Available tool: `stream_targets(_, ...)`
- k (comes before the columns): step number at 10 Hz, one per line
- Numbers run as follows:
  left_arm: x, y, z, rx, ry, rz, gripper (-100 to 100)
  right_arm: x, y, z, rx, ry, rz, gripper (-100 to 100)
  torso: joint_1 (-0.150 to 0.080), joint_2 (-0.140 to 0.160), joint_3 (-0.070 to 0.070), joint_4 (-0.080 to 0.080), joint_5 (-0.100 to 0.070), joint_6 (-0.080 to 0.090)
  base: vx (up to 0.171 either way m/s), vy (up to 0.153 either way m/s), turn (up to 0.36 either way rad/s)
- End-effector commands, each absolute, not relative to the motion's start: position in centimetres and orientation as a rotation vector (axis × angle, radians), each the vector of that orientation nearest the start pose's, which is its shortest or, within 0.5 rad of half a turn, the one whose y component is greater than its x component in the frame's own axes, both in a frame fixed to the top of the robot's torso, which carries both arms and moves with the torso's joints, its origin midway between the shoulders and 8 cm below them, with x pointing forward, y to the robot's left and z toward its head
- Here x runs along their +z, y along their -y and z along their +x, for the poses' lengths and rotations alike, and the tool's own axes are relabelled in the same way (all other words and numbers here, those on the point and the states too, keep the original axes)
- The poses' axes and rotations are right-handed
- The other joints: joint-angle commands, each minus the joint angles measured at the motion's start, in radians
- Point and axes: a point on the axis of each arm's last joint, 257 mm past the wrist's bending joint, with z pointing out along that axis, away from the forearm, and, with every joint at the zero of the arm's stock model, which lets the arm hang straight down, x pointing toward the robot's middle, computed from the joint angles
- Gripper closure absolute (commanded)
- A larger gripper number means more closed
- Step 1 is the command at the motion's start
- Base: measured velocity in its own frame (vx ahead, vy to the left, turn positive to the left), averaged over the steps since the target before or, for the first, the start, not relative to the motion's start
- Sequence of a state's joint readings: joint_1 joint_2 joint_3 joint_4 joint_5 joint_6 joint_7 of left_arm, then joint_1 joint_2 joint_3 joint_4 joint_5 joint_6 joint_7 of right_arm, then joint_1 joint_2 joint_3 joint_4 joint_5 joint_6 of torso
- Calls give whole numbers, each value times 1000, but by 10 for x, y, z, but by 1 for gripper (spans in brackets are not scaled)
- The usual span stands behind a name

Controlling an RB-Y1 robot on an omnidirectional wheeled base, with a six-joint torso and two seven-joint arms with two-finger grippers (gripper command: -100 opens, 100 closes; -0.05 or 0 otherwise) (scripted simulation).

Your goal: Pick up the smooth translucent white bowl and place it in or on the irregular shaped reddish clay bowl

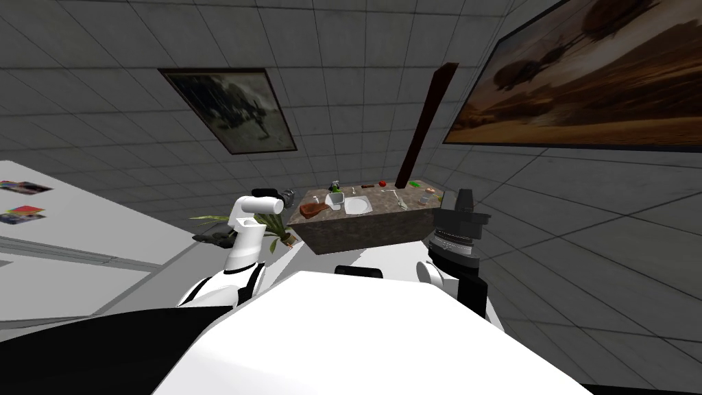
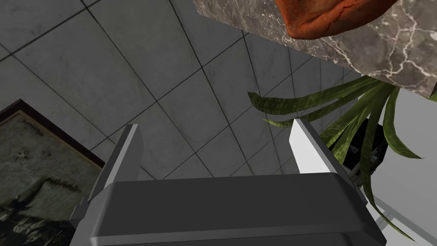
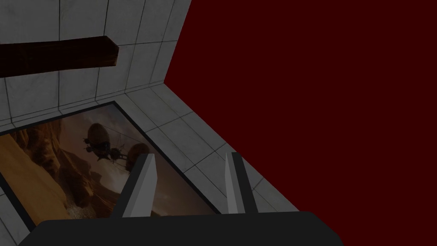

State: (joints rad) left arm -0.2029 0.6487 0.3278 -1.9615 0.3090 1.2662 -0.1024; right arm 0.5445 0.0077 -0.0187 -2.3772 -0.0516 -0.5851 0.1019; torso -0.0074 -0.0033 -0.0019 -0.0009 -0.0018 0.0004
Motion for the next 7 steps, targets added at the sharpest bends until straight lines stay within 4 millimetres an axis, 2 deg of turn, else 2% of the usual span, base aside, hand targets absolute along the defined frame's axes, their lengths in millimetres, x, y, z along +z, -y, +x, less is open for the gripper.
stream_targets(1,-111,-489,497,-422,-1562,-1488,-100,68,289,302,1232,-498,541,0,0,0,0,0,0,0,65,-92,-108)
stream_targets(7,-144,-503,476,-340,-1632,-1661,-100,68,289,302,1232,-498,541,0,1,0,0,0,0,0,40,-87,-73)
